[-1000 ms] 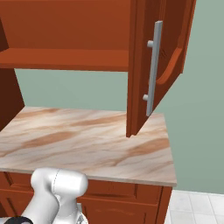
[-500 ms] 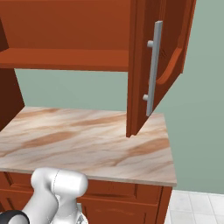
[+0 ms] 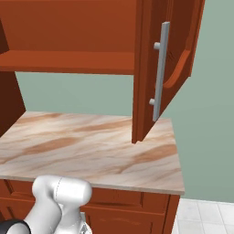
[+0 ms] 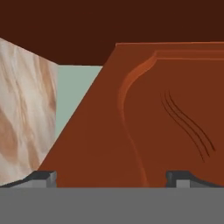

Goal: Close all open cabinet doors.

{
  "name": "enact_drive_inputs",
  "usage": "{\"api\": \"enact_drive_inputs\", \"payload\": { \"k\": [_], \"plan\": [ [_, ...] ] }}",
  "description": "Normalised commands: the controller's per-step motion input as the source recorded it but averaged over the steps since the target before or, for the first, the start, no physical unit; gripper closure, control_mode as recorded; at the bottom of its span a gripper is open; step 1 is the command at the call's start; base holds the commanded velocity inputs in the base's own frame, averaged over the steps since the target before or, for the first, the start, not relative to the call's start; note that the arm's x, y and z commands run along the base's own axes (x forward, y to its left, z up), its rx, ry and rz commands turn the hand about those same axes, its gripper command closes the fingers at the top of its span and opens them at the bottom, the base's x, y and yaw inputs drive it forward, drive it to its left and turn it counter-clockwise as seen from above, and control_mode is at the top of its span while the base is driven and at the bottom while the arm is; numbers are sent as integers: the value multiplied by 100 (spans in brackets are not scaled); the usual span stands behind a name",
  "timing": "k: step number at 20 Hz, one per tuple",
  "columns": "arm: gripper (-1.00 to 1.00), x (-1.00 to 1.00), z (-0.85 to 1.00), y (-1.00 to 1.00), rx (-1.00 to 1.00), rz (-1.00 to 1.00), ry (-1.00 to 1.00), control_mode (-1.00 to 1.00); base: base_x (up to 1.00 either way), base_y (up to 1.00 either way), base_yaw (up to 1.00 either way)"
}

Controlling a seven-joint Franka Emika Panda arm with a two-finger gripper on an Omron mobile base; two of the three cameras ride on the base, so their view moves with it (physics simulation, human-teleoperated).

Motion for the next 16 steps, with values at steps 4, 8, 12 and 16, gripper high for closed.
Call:
{"api": "enact_drive_inputs", "payload": {
  "k": [4, 8, 12, 16],
  "plan": [
    [-100, 76, 0, 31, -2, 0, -1, -100, 0, 0, 0],
    [-100, 75, 0, 36, -3, 0, 0, -100, 0, 0, 0],
    [-100, 63, 0, 28, -4, 0, 0, -100, 0, 0, 0],
    [-100, 10, 0, 1, -5, -3, -3, -100, 0, 0, 0]
  ]
}}
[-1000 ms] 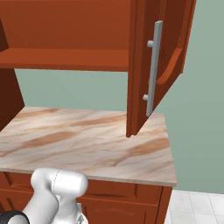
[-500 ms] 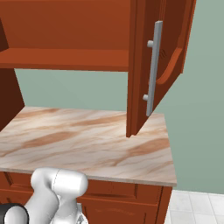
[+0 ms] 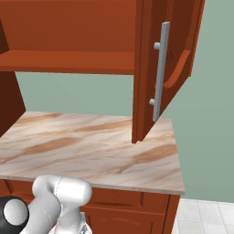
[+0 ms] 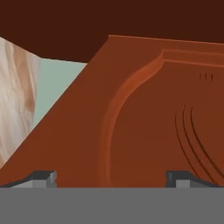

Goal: Close all open cabinet doors.

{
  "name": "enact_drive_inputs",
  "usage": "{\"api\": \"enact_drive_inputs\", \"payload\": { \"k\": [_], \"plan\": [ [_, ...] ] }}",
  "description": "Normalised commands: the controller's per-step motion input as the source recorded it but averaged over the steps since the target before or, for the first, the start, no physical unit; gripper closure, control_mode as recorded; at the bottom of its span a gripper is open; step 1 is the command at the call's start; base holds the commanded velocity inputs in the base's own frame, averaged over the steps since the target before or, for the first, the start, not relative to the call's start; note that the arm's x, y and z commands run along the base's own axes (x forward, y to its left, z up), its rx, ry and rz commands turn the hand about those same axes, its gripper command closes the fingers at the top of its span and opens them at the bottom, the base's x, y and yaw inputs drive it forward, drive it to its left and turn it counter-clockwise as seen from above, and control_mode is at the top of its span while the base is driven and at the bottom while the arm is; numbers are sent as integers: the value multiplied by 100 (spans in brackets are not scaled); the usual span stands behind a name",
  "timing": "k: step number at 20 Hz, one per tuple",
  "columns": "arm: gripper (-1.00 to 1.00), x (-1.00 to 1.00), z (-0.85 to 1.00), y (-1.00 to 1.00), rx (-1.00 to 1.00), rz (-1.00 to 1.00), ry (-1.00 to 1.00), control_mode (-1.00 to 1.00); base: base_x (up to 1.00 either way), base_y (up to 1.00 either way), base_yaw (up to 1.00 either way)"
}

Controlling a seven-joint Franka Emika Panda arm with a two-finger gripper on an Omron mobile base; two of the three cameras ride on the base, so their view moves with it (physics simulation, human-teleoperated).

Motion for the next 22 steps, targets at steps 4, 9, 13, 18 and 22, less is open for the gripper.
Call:
{"api": "enact_drive_inputs", "payload": {
  "k": [4, 9, 13, 18, 22],
  "plan": [
    [-100, 0, 0, -26, -3, -9, -4, -100, 0, 0, 0],
    [-100, 0, 0, -49, 0, -10, -5, -100, 0, 0, 0],
    [-100, 0, 0, -65, 0, -12, -3, -100, 0, 0, 0],
    [-100, 11, 0, -49, 0, -5, 0, -100, 0, 0, 0],
    [-100, 50, 0, -34, 3, 0, 1, -100, 0, 0, 0]
  ]
}}
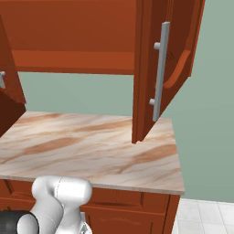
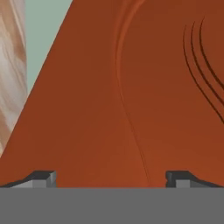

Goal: Close all open cabinet doors.

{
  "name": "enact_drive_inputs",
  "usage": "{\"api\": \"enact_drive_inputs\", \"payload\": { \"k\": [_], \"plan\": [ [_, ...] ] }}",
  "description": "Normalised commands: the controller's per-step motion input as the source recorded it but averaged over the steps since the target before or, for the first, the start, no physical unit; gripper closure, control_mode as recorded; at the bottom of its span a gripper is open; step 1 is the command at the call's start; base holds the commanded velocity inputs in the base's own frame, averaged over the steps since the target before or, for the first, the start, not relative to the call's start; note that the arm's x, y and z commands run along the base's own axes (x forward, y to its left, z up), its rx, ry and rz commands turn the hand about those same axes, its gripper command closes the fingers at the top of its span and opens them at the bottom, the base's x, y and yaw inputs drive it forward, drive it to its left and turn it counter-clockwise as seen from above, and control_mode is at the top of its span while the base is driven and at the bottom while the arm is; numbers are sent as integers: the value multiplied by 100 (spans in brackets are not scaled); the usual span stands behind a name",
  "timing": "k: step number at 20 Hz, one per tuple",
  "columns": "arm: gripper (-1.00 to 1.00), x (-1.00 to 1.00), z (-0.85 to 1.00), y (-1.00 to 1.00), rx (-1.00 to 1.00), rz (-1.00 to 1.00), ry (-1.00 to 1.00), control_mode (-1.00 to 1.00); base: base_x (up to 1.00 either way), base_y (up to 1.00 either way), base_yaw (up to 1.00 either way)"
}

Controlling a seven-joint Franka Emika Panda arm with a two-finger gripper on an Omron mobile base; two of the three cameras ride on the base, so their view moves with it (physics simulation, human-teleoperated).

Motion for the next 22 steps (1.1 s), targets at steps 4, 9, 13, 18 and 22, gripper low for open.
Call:
{"api": "enact_drive_inputs", "payload": {
  "k": [4, 9, 13, 18, 22],
  "plan": [
    [-100, 78, 0, -33, 8, 0, 7, -100, 0, 0, 0],
    [-100, 83, 0, -33, 9, 1, 8, -100, 0, 0, 0],
    [-100, 78, 0, -26, 7, 2, 5, -100, 0, 0, 0],
    [-100, 79, -2, -26, 5, 2, 1, -100, 0, 0, 0],
    [-100, 77, -8, -24, 5, 4, 0, -100, 0, 0, 0]
  ]
}}
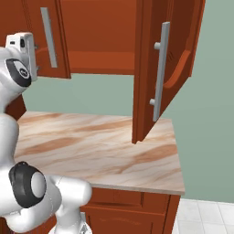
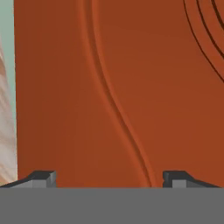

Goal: Close all open cabinet doors.

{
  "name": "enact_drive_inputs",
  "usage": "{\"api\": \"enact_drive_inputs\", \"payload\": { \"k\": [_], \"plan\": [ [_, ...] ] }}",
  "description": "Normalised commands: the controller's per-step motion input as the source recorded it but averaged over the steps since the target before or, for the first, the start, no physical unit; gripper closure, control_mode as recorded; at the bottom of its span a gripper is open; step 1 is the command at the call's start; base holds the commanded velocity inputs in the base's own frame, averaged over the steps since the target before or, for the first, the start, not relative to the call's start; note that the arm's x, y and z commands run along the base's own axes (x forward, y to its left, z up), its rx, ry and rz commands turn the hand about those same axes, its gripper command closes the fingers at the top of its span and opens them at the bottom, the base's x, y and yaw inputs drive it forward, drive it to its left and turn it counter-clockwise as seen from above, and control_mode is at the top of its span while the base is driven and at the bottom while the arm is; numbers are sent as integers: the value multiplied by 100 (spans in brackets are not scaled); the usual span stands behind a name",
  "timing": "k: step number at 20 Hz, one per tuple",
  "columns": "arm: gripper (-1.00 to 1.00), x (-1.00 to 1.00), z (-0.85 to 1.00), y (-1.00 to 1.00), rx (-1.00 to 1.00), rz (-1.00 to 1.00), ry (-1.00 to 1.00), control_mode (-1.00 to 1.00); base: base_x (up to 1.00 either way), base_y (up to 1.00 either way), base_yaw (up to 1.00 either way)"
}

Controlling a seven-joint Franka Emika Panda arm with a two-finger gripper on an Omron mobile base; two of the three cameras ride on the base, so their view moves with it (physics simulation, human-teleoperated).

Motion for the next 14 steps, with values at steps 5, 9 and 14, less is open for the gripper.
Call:
{"api": "enact_drive_inputs", "payload": {
  "k": [5, 9, 14],
  "plan": [
    [-100, 81, -12, -17, 3, 6, 0, -100, 0, 0, 0],
    [-100, 77, -7, -17, 3, 6, 0, -100, 0, 0, 0],
    [-100, 61, -1, -13, 2, 5, 2, -100, 0, 0, 0]
  ]
}}
